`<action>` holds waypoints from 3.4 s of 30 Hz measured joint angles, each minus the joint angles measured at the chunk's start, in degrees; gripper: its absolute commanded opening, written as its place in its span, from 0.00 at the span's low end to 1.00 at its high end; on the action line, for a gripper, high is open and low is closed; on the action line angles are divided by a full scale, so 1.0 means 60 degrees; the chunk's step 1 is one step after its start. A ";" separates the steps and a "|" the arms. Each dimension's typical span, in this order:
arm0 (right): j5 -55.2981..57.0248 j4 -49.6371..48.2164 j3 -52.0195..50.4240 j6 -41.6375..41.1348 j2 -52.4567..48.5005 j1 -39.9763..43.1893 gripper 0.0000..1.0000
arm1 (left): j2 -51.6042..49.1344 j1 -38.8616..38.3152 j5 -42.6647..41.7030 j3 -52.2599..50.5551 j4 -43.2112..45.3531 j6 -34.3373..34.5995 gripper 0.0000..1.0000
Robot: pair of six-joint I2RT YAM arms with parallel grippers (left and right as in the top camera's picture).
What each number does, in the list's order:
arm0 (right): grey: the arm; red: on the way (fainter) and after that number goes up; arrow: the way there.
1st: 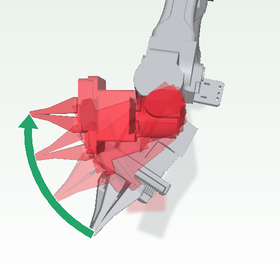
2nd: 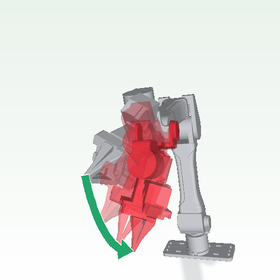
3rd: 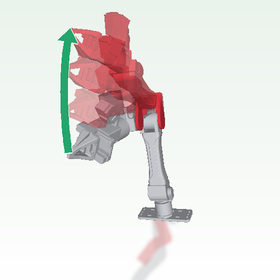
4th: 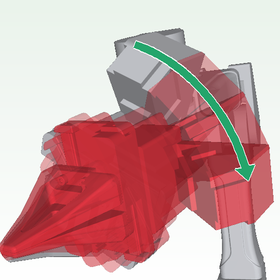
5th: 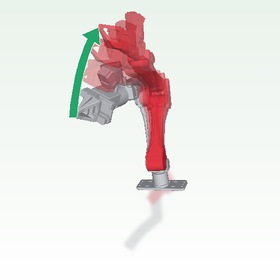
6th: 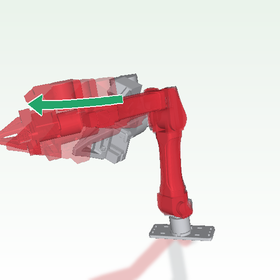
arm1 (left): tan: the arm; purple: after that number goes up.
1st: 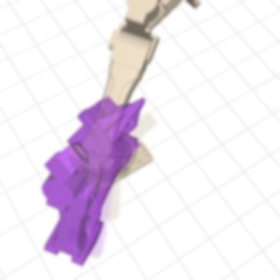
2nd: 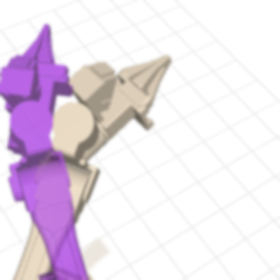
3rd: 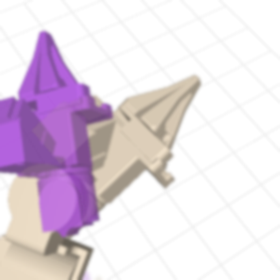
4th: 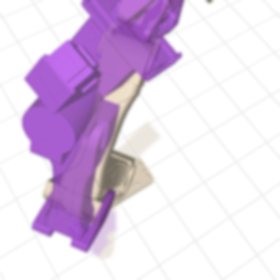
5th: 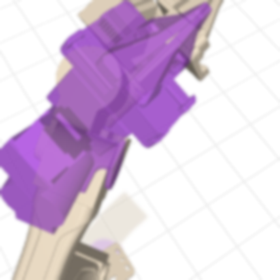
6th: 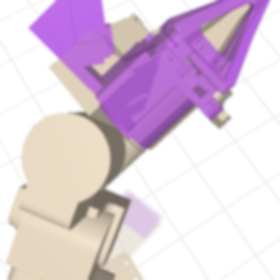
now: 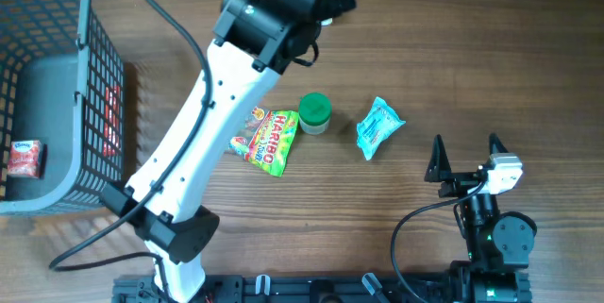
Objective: Scan the item barcode
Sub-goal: 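Hold the teal packet under the scanner, then place it right of the jar, then reach the left gripper into the basket and grasp the Kleenex tissue pack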
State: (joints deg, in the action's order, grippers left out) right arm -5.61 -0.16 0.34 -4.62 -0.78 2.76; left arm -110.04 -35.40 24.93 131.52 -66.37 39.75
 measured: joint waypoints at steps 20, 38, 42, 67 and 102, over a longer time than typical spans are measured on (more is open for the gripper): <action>0.0000 0.0004 0.0000 0.0000 0.0000 0.0000 1.00 | 0.2951 0.1909 0.0521 0.0000 0.0219 -0.0142 1.00; 0.0004 0.0004 0.0000 0.0000 0.0000 0.0000 1.00 | 0.3013 0.2022 0.0739 0.0000 0.0138 -0.0186 1.00; 0.0000 0.0004 0.0000 0.0000 0.0000 0.0000 1.00 | 0.3013 0.2022 0.0739 0.0000 0.0138 -0.0186 1.00; 0.0000 0.0000 0.0000 0.0000 0.0000 0.0000 1.00 | 0.3475 0.8542 0.0736 0.0000 -0.3158 0.2616 1.00; 0.0004 0.0000 0.0000 0.0000 0.0000 0.0000 1.00 | 0.0262 1.1985 0.0943 -0.6448 0.1610 0.2641 1.00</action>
State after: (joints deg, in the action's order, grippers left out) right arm -5.58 -0.16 0.34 -4.62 -0.78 2.76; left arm -108.47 36.51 30.59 92.84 -56.71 55.59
